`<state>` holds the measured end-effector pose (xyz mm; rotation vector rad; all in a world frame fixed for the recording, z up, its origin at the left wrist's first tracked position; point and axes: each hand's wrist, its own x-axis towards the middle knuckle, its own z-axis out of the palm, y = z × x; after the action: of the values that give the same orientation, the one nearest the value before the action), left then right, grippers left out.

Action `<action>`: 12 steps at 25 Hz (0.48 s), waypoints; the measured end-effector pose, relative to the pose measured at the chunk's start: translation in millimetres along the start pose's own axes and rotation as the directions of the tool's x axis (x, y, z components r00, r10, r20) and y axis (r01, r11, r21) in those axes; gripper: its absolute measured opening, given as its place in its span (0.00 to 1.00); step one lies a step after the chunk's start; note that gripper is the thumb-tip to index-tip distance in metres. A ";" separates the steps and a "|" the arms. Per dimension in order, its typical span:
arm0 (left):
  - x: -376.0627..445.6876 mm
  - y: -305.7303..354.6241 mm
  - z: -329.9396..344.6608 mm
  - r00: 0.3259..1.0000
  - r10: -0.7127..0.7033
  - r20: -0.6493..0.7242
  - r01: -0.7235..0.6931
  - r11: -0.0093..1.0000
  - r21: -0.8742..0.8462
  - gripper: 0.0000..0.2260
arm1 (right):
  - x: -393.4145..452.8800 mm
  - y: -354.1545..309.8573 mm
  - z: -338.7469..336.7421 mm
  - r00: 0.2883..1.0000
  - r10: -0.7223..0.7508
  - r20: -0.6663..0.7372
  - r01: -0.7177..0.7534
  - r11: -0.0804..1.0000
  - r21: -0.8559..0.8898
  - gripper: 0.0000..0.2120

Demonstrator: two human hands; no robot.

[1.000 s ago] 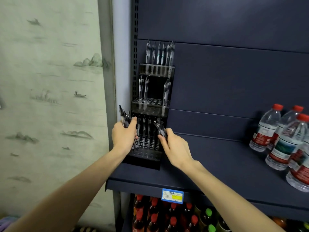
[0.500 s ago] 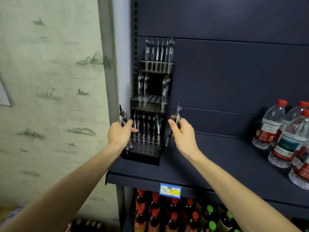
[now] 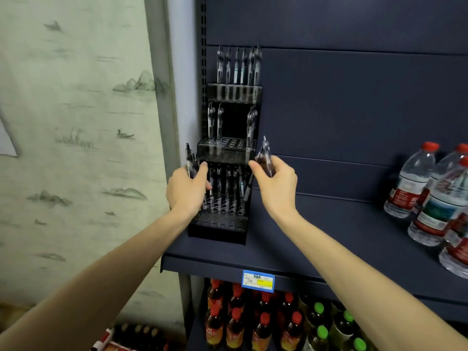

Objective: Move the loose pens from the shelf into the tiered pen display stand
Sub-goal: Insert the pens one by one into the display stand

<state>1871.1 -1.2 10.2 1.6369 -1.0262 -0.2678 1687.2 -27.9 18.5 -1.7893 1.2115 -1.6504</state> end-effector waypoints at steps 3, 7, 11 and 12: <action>-2.4 2.5 2.7 1.000 0.000 0.004 0.000 1.000 0.029 0.23 | -8.1 2.2 9.9 0.998 -0.030 0.053 0.034 0.996 -0.076 0.07; -2.0 -2.3 2.9 1.000 0.002 0.000 -0.002 1.000 0.023 0.23 | -11.6 9.6 10.8 0.992 -0.036 0.119 0.062 0.973 -0.224 0.10; -0.3 -6.9 4.3 1.000 0.017 0.010 -0.017 1.000 -0.010 0.23 | -19.7 12.0 8.1 0.988 -0.013 0.151 0.059 0.949 -0.308 0.17; 0.6 -8.0 4.8 1.000 0.022 0.014 -0.021 0.999 -0.028 0.23 | -22.1 9.6 6.8 0.989 0.002 0.151 0.042 0.957 -0.288 0.18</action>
<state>1872.2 -5.0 1.6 1.6000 -1.0456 -0.2786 1692.5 -16.7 -3.2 -2.0649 1.4290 -1.3744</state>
